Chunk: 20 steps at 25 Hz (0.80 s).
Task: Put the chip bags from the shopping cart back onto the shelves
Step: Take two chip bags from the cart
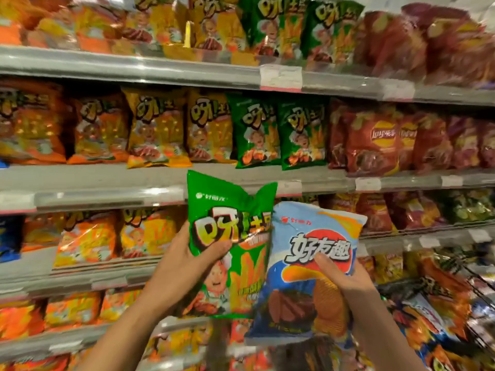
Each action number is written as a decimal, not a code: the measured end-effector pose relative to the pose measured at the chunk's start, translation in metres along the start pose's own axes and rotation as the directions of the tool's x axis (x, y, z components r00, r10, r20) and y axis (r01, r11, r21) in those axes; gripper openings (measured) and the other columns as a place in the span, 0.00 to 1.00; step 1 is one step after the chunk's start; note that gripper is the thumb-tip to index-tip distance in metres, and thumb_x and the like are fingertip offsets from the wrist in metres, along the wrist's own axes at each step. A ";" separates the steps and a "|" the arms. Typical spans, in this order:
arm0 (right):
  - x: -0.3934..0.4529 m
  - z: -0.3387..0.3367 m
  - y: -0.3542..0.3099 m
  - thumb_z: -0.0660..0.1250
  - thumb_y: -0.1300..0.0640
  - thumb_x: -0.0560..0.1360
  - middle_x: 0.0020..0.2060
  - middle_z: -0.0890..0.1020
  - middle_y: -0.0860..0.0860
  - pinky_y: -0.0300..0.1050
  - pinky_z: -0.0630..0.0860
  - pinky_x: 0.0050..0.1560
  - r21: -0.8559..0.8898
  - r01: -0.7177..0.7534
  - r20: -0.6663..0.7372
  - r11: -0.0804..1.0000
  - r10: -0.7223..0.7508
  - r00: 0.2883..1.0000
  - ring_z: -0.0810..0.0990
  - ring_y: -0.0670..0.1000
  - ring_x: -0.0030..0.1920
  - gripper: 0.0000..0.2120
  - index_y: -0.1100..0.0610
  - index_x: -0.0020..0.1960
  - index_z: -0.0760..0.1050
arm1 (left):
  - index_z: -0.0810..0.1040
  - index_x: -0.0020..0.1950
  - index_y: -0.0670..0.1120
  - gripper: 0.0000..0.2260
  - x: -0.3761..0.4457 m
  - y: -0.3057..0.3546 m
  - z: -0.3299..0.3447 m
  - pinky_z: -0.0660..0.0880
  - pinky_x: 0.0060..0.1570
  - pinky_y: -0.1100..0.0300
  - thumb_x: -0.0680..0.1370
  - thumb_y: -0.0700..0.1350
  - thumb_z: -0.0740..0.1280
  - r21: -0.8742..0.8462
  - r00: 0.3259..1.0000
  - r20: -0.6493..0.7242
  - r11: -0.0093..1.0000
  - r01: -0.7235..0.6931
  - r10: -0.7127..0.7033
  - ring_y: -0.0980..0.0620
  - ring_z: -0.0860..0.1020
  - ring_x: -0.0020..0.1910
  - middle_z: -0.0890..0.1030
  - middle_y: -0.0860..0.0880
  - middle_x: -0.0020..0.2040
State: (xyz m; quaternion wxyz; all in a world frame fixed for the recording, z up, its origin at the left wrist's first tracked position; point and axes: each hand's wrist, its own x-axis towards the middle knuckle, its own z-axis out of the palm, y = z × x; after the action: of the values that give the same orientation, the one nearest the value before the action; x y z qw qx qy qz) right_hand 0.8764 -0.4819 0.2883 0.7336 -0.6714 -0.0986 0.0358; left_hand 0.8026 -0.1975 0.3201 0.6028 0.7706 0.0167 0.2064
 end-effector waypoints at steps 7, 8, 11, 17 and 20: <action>0.137 -0.094 -0.044 0.82 0.39 0.56 0.50 0.88 0.53 0.52 0.84 0.40 0.007 0.078 -0.109 0.997 -0.077 0.991 0.88 0.58 0.46 0.31 0.44 0.57 0.83 | 0.82 0.57 0.52 0.24 0.174 0.034 0.100 0.81 0.49 0.57 0.64 0.57 0.80 -0.250 0.998 -0.058 0.968 0.024 -0.040 0.52 0.86 0.50 0.87 0.53 0.51; 0.149 -0.101 -0.049 0.83 0.38 0.56 0.51 0.88 0.53 0.53 0.84 0.40 0.019 0.103 -0.108 0.994 -0.101 0.989 0.88 0.58 0.47 0.33 0.43 0.58 0.82 | 0.81 0.58 0.53 0.22 0.190 0.040 0.110 0.81 0.49 0.56 0.67 0.56 0.79 -0.265 0.997 -0.067 0.964 0.017 -0.036 0.52 0.86 0.51 0.87 0.53 0.52; 0.179 -0.115 -0.060 0.83 0.36 0.54 0.51 0.88 0.50 0.51 0.85 0.40 0.061 0.140 -0.129 0.988 -0.132 0.983 0.88 0.55 0.48 0.32 0.39 0.57 0.82 | 0.81 0.58 0.58 0.14 0.235 0.057 0.134 0.80 0.57 0.43 0.73 0.53 0.77 -0.272 0.999 -0.038 0.962 0.015 -0.027 0.49 0.85 0.54 0.87 0.53 0.55; 0.225 -0.138 -0.069 0.84 0.34 0.49 0.51 0.88 0.52 0.60 0.83 0.50 0.061 0.153 -0.164 0.986 -0.142 0.976 0.88 0.58 0.50 0.40 0.46 0.59 0.82 | 0.78 0.62 0.47 0.39 0.301 0.079 0.174 0.79 0.58 0.38 0.57 0.65 0.80 -0.235 0.993 -0.030 0.967 0.100 -0.110 0.39 0.84 0.54 0.85 0.41 0.55; 0.244 -0.139 -0.074 0.85 0.33 0.45 0.51 0.88 0.52 0.57 0.83 0.48 0.071 0.163 -0.149 0.984 -0.151 0.977 0.88 0.58 0.49 0.43 0.47 0.58 0.82 | 0.71 0.72 0.48 0.51 0.323 0.082 0.188 0.77 0.62 0.42 0.53 0.65 0.81 -0.291 0.985 -0.001 0.943 0.163 -0.170 0.44 0.83 0.57 0.84 0.44 0.60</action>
State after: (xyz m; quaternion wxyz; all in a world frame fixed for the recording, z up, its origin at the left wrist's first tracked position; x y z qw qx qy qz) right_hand 1.1360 -0.5803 0.3739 0.7666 -0.6313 -0.0970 -0.0663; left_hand 1.1430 -0.3044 0.4578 0.7242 0.6669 0.0593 0.1652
